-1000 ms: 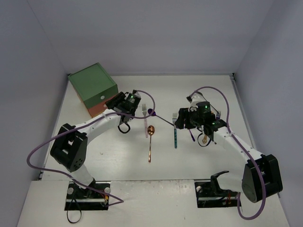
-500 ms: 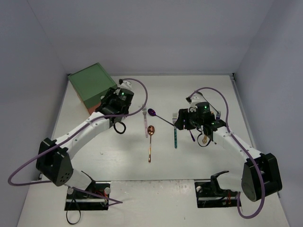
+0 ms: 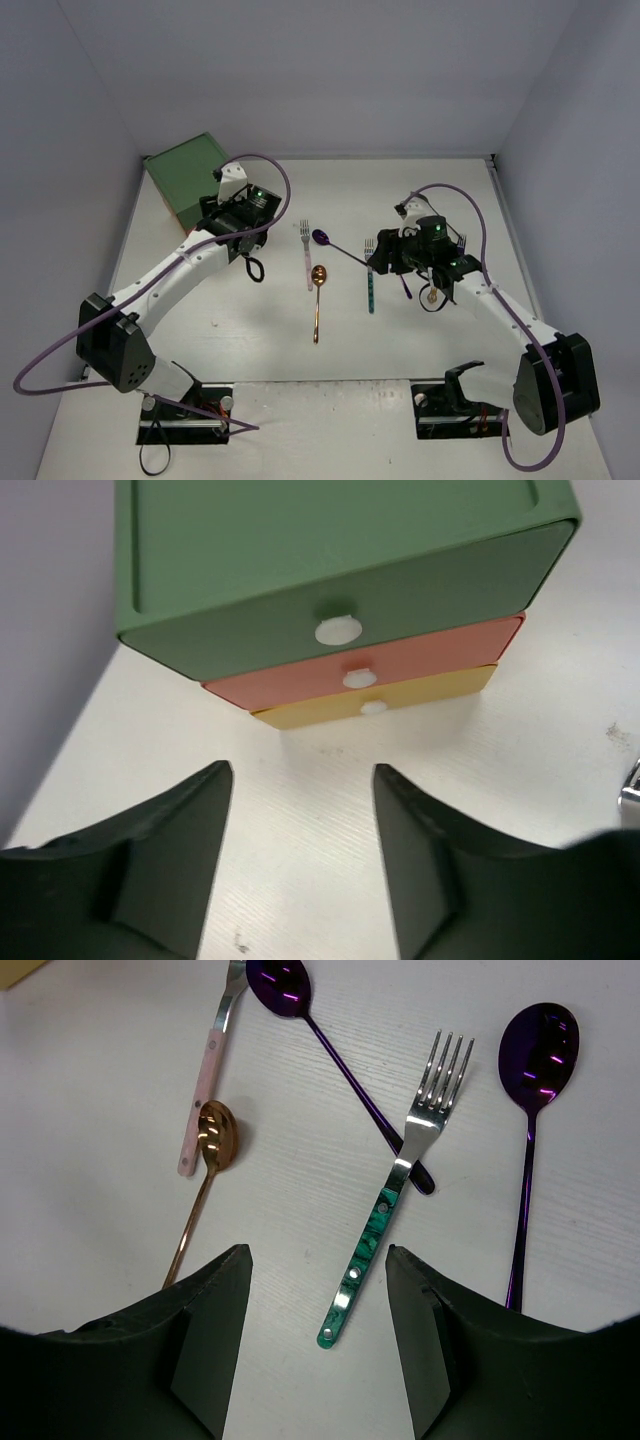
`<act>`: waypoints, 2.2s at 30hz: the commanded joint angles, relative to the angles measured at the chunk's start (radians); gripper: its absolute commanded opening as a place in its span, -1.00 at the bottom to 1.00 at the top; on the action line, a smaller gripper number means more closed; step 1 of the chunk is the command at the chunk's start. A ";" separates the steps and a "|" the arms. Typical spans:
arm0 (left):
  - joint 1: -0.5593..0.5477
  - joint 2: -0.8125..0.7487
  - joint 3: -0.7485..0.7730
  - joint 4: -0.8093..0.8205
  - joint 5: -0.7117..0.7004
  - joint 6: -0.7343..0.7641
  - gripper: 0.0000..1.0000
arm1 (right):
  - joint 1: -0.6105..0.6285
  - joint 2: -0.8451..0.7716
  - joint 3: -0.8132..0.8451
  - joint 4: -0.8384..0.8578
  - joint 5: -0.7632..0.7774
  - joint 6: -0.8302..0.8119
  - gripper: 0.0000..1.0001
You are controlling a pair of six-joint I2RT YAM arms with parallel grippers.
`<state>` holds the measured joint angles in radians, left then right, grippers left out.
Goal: Sort the eating utensils into containers
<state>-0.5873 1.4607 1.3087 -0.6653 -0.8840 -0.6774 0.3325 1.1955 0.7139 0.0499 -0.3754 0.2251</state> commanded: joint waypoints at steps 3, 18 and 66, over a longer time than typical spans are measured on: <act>0.011 0.039 0.033 -0.022 -0.043 -0.255 0.18 | -0.006 -0.060 -0.013 0.069 -0.041 0.014 0.07; 0.060 0.172 0.020 0.040 -0.135 -0.270 0.02 | -0.007 -0.100 -0.065 0.116 -0.057 0.065 0.07; 0.147 0.282 -0.060 0.358 -0.055 -0.189 -0.18 | -0.007 -0.088 -0.088 0.136 -0.066 0.060 0.08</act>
<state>-0.4492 1.7598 1.2465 -0.3521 -0.9024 -0.8740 0.3325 1.1164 0.6289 0.1165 -0.4210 0.2871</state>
